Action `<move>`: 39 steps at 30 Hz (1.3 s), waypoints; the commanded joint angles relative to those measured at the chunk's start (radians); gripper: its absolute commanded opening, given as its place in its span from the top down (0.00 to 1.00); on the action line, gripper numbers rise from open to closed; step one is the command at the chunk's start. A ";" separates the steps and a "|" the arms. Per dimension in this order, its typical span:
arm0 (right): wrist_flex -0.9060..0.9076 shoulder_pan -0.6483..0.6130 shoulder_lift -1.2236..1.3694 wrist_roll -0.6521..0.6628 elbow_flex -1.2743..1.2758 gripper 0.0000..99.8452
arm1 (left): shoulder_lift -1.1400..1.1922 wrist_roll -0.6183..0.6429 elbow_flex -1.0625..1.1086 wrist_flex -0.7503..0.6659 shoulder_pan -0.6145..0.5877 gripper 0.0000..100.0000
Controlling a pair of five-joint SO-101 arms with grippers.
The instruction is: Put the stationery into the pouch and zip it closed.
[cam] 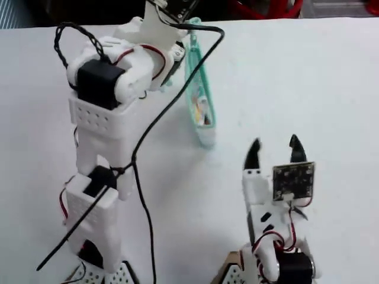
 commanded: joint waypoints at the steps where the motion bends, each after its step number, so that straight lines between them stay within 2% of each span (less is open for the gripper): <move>1: 0.025 -0.174 0.005 -0.002 -0.044 0.62 | -0.033 -0.011 0.035 -0.002 -0.010 0.98; 5: 0.022 -0.289 0.005 -0.006 -0.038 0.63 | -0.031 -0.012 0.080 -0.017 -0.010 0.98; 8: -0.047 -0.344 0.007 -0.006 -0.026 0.63 | -0.031 -0.012 0.081 -0.017 -0.010 0.98; 17: -0.487 -0.223 0.010 0.000 0.173 0.63 | -0.033 -0.014 0.077 -0.032 -0.008 0.98; 24: -0.570 -0.216 0.024 0.002 0.241 0.63 | -0.033 -0.054 0.077 -0.025 -0.010 0.98; 31: -0.768 -0.196 0.384 -0.006 0.163 0.63 | -0.039 -0.052 0.083 -0.018 -0.001 0.98; 35: -0.777 -0.206 0.593 -0.006 0.028 0.63 | -0.035 -0.052 0.080 -0.015 -0.001 0.98; 39: -0.785 -0.228 0.651 0.002 0.002 0.63 | -0.031 -0.052 0.084 -0.015 -0.008 0.98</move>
